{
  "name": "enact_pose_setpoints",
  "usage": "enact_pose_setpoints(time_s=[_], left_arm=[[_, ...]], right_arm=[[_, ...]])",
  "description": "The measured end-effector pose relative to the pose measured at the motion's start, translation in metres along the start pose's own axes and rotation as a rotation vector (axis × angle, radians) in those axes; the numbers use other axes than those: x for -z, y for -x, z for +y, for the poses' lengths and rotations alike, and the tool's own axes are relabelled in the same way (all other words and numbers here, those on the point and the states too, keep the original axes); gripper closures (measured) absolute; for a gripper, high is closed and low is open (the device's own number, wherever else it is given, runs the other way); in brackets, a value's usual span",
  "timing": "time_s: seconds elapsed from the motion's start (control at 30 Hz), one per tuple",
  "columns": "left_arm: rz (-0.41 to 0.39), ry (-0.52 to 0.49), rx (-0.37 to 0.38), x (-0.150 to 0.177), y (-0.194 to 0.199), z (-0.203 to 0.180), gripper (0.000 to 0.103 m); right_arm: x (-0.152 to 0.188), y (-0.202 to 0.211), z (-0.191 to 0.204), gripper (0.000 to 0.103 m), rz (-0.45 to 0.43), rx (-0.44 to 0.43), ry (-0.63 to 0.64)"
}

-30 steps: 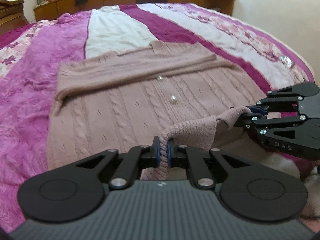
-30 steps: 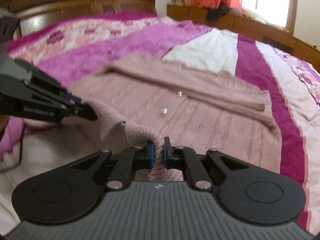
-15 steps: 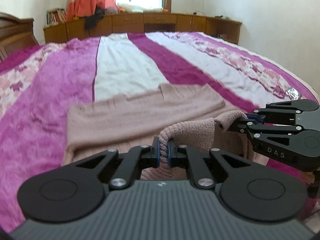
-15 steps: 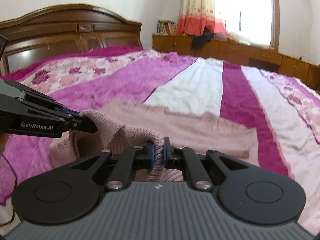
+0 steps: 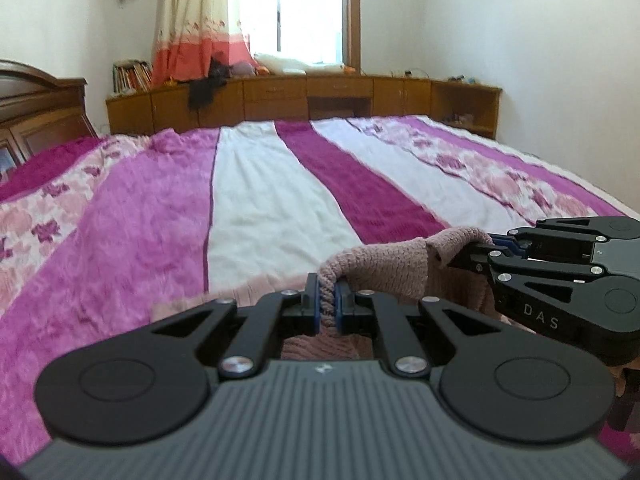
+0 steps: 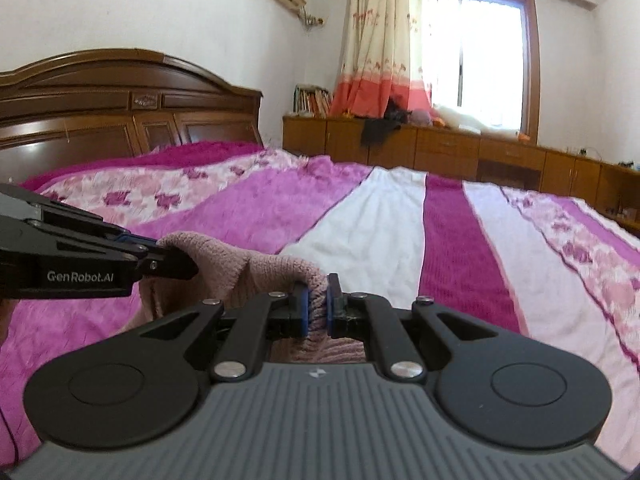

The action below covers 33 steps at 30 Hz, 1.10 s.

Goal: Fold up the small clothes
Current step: 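Lift the hem with both tools and fold it up over the cardigan toward the collar, then open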

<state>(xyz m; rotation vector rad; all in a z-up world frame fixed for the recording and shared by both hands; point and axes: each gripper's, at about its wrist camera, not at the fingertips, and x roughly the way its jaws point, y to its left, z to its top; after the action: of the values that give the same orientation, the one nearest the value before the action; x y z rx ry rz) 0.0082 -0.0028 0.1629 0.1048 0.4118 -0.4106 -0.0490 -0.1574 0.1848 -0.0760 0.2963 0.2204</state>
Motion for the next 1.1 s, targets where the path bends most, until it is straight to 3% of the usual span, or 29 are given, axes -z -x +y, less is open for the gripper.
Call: enact_pose_setpoints(time_s=[0.13,0.3,0.73,0.93,1.1], left_arm=[[-0.024,-0.023,-0.026,-0.016,-0.019,0.004,0.094],[0.011,-0.035,-0.050,-0.022,-0.067,0.009,0.094],[0.205,-0.053,-0.134,0.031,-0.201,0.020,0.092],[0.252,-0.015,-0.147,0.053,-0.225,0.031,0.091],[0.264,0.032,-0.140,0.055,-0.228,0.035,0.091]], right_arm=[[-0.015,-0.030,-0.005,0.095,-0.010,0.021,0.020],[-0.014,-0.082,-0.019,0.095,0.027,0.047,-0.002],[0.075,-0.224,-0.033,0.094,0.216,0.090,-0.005],[0.098,-0.249,-0.031,0.094,0.270,0.079,-0.011],[0.102,-0.245,-0.035,0.093,0.282,0.076,-0.041]])
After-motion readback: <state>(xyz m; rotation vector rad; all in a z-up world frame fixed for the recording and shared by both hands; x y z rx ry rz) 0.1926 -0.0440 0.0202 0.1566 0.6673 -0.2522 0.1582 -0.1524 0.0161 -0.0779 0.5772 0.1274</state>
